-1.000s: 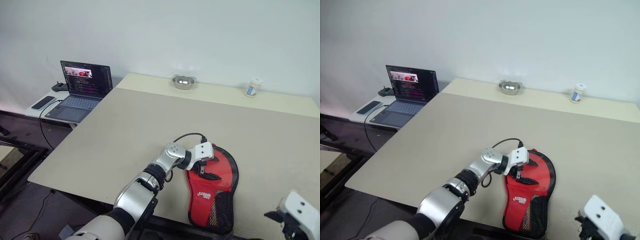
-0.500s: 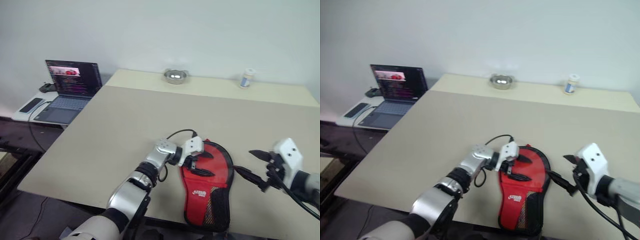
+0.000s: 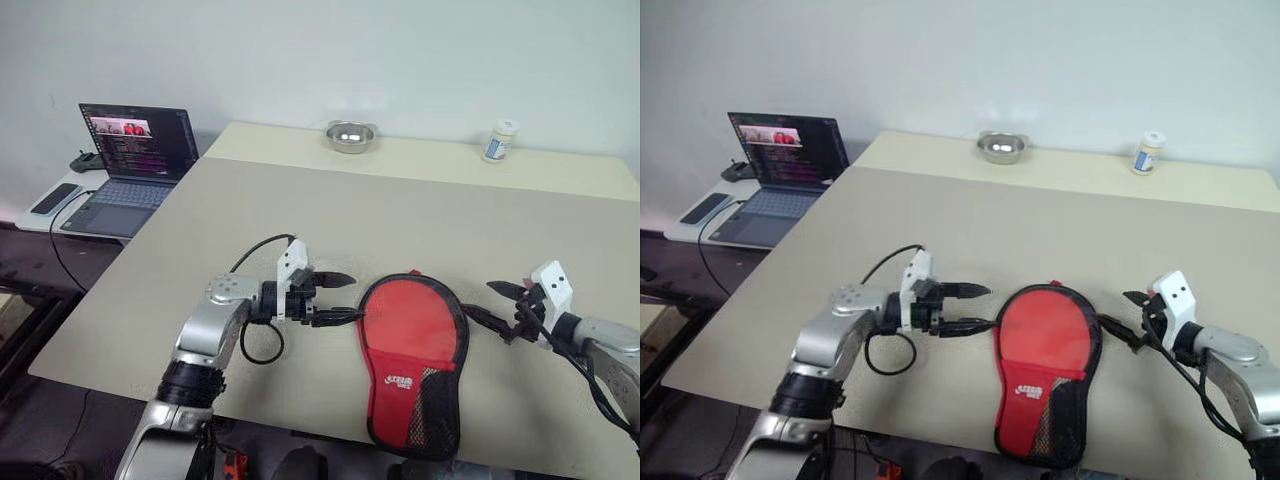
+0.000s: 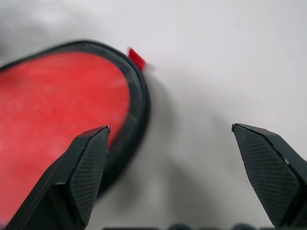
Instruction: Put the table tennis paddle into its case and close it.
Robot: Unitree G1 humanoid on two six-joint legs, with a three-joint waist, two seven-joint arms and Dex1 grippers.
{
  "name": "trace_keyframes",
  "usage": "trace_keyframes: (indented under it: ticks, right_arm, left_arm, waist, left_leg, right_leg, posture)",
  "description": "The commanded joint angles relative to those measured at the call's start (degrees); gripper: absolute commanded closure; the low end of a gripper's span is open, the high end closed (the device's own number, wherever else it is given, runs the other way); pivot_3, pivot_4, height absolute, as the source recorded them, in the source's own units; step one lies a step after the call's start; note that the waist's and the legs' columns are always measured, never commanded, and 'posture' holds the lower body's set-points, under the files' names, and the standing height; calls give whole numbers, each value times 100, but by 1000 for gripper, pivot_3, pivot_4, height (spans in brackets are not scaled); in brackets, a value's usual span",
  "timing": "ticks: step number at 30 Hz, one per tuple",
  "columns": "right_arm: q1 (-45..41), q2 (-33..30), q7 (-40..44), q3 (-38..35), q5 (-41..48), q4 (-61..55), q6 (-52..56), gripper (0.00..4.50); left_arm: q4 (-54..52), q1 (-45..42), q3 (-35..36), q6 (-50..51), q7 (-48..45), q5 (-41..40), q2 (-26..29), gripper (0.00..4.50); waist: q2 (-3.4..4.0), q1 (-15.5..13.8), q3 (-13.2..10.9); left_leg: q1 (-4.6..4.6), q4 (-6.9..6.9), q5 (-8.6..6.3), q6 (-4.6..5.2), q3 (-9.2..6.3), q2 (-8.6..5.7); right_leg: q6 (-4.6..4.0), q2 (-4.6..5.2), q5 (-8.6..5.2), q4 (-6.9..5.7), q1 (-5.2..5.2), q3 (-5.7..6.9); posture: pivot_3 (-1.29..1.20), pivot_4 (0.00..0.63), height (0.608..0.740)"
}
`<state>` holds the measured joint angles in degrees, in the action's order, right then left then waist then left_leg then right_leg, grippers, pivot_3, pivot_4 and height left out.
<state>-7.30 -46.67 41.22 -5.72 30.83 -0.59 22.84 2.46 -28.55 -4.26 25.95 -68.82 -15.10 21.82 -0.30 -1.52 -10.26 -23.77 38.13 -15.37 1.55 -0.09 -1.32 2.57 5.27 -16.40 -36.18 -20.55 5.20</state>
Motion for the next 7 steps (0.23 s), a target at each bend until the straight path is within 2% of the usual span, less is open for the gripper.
trace_keyframes:
  ticks: [1, 7]
  right_arm:
    - [-464, -226, 354, -344, -272, 600, -353, 25]
    - [-962, -345, 529, -502, -511, 931, -384, 25]
  left_arm:
    - [-97, -31, -87, -249, 284, 53, 62, 745]
    - [446, -293, -144, -509, 572, 116, 24, 745]
  waist:
    - [-1, 5, -19]
    - [-10, 12, -31]
  left_leg:
    - [0, 0, 4, 5, 1, 0]
    - [-1, -6, 41, -25, 13, 6]
  right_leg:
    - [-1, 0, 4, -10, -7, -3]
    - [-2, -3, 3, -83, -57, -15]
  posture:
    - [0, 150, 740]
    - [0, 150, 740]
